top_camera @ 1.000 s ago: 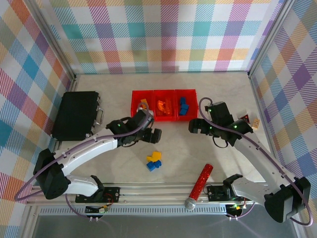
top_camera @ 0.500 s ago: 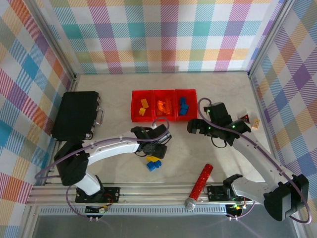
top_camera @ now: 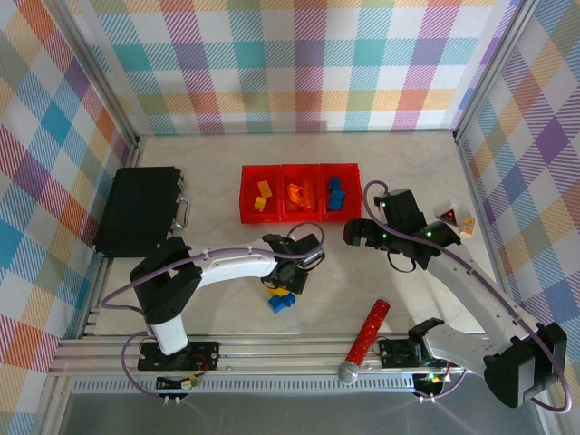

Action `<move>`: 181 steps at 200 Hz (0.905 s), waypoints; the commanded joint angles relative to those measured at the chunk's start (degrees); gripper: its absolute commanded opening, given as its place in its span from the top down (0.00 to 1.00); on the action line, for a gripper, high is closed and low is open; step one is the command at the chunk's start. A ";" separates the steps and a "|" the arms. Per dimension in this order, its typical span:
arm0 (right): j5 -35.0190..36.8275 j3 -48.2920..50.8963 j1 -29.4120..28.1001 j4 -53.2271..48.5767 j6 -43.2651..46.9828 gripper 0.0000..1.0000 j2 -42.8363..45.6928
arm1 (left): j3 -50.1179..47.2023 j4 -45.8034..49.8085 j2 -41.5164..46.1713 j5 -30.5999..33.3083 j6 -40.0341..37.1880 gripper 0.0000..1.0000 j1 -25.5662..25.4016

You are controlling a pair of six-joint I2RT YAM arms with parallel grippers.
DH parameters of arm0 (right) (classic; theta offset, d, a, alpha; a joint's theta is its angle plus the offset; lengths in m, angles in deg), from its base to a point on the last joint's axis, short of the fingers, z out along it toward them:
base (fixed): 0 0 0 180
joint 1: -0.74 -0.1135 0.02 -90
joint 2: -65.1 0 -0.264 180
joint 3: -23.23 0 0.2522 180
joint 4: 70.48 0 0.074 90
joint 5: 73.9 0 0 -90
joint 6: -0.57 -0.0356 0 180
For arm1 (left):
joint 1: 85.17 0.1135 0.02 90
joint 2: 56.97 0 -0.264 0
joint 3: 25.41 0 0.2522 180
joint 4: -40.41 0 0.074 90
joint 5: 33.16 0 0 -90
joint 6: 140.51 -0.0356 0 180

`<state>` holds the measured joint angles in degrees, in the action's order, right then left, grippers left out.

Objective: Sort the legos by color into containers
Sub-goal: Pick up the lego from the middle-left of the table.

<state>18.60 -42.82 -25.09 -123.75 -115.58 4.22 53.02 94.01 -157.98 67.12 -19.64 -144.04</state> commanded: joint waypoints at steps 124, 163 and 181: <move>1.95 0.79 0.37 -0.62 0.93 0.01 1.46 | 1.30 -1.11 1.26 3.44 2.76 0.70 0.92; 2.04 0.64 0.41 -0.17 0.75 0.01 0.98 | 3.35 -0.03 6.14 6.48 2.02 0.75 4.82; 1.99 0.58 0.34 -0.05 0.76 0.01 0.72 | 5.14 0.06 8.28 7.42 0.20 0.75 8.08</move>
<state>20.13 -42.25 -25.09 -124.14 -115.56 4.83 54.83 92.22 -153.57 71.10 -17.56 -139.88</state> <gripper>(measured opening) 0.990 0.433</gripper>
